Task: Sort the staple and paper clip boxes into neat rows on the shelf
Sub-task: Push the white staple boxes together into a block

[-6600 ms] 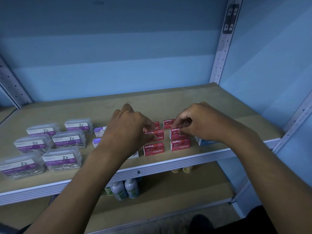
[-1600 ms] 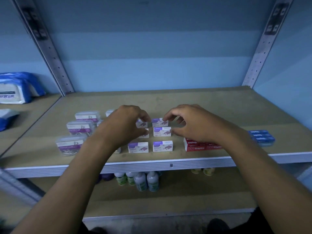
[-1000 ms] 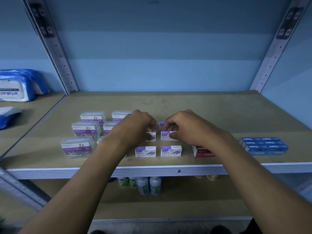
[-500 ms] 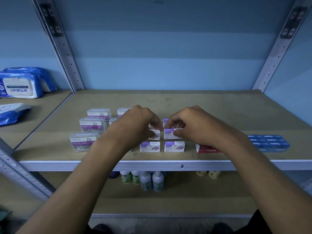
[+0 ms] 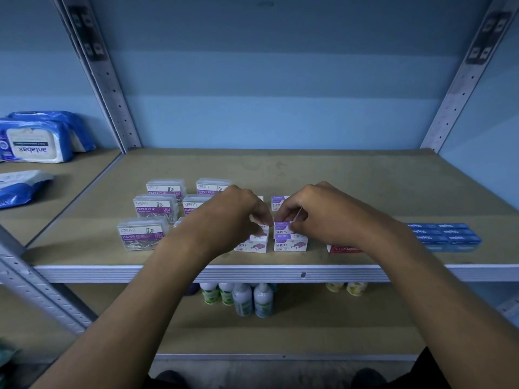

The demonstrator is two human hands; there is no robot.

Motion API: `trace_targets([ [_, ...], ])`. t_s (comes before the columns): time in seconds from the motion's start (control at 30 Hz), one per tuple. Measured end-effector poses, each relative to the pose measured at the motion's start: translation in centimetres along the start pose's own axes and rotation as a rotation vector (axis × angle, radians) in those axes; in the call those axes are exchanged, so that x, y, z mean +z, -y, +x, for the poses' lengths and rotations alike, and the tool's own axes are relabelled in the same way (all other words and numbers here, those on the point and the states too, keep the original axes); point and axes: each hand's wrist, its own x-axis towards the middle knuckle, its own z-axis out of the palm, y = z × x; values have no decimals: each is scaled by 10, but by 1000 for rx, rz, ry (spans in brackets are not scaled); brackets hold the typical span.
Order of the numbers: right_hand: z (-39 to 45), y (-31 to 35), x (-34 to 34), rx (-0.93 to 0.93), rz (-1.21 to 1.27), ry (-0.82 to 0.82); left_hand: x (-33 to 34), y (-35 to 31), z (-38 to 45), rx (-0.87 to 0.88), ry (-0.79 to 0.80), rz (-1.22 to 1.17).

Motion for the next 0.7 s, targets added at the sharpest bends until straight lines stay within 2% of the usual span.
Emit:
trace_targets([
  [0.57,-1,-3,3,6,-17,46,1,0,-2,57,51,-21],
  [0.7,-1,-3,7,7,-14,104,2,3,-5,43,147,-69],
])
